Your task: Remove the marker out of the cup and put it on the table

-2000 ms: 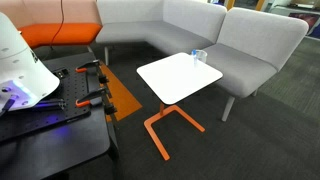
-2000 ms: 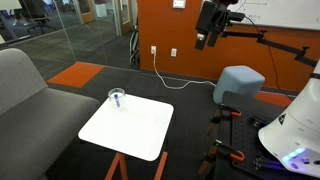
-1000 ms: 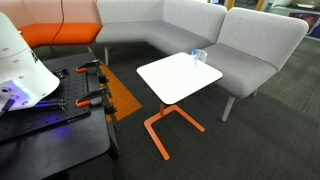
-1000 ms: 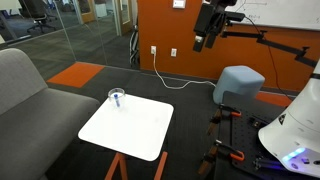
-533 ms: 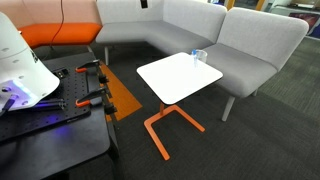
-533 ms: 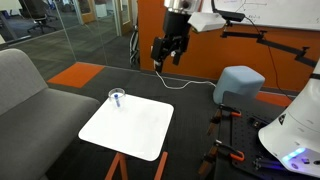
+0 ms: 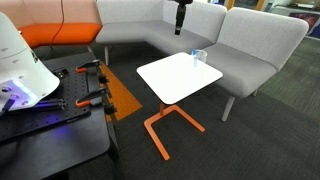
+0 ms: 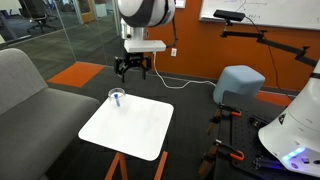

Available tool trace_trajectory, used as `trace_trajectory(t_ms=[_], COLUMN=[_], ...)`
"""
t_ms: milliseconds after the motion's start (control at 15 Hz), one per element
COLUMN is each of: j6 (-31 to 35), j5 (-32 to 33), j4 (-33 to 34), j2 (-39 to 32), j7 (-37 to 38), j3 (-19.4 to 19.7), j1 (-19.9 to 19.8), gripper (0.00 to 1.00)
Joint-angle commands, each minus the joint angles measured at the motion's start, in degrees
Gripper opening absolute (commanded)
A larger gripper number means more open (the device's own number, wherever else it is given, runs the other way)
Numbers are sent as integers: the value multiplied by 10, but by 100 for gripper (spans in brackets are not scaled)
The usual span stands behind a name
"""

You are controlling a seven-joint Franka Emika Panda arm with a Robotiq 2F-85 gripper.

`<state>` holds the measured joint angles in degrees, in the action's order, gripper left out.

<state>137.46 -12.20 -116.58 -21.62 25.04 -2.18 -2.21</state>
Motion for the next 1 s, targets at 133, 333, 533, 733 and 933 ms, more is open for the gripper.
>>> trace_trajectory(t_ms=[133,333,533,733,933], j6=[-5,-10,-11,-28,-42], j5=[-9,-8,-8,6,21], j4=[119,140,140,155,172], j2=[-86,-99,-99,-109,-122], j7=[36,41,42,89,143], j3=[31,36,38,58,86], j1=[33,39,39,52,69], gripper=[100,100,100,100,100])
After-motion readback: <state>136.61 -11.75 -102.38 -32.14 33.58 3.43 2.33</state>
